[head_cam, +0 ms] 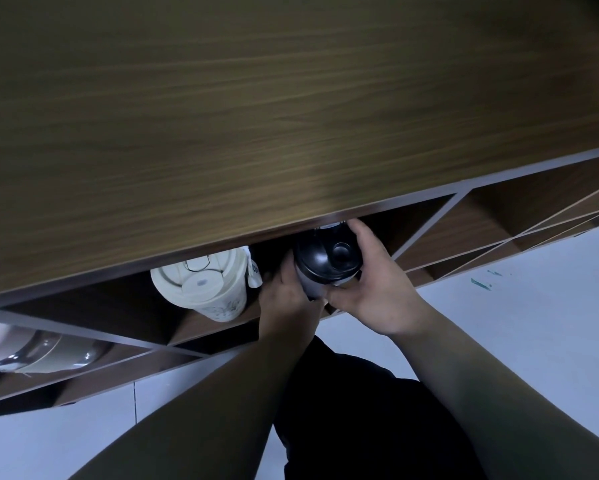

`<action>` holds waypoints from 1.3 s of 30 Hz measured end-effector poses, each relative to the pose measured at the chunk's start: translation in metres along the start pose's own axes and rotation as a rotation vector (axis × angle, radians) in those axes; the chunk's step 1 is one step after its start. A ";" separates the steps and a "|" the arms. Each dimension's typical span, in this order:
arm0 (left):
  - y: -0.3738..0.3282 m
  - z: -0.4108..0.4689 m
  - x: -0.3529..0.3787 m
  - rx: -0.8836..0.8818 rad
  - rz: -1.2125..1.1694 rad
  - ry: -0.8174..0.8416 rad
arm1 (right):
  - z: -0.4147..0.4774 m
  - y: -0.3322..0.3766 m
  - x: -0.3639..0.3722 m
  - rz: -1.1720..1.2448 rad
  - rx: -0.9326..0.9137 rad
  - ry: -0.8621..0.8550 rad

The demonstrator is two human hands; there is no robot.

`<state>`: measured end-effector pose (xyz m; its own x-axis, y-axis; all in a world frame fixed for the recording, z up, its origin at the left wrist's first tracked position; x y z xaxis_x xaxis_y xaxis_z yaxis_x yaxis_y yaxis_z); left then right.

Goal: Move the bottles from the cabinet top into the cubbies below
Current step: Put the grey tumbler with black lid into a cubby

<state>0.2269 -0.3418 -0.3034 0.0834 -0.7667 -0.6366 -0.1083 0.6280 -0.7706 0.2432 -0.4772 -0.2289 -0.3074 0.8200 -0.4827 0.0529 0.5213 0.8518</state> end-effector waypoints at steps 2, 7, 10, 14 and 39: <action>0.001 0.000 -0.002 -0.006 -0.028 0.035 | -0.002 -0.004 0.000 0.016 0.001 0.006; 0.015 -0.005 0.001 -0.191 -0.197 0.272 | -0.010 -0.013 0.001 0.071 0.033 -0.007; 0.015 -0.005 0.002 -0.171 -0.205 0.286 | -0.010 -0.012 0.001 0.098 0.017 -0.026; 0.008 -0.001 -0.001 -0.029 -0.173 0.248 | -0.008 -0.012 0.000 0.136 0.032 -0.036; 0.013 -0.017 -0.008 -0.073 -0.274 0.323 | -0.034 0.006 -0.005 0.060 0.112 0.029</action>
<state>0.2083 -0.3298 -0.3079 -0.1945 -0.9135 -0.3572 -0.1962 0.3930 -0.8983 0.2129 -0.4864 -0.2140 -0.3279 0.8440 -0.4244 0.1768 0.4961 0.8501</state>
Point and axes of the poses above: each hand's wrist, its own z-axis towards the middle knuckle, its own x-axis out of the palm, y = z × x, the point moved 6 cm from there along z, towards the middle knuckle, and after that the axes turned 7 degrees about y, right-handed, at the moved point
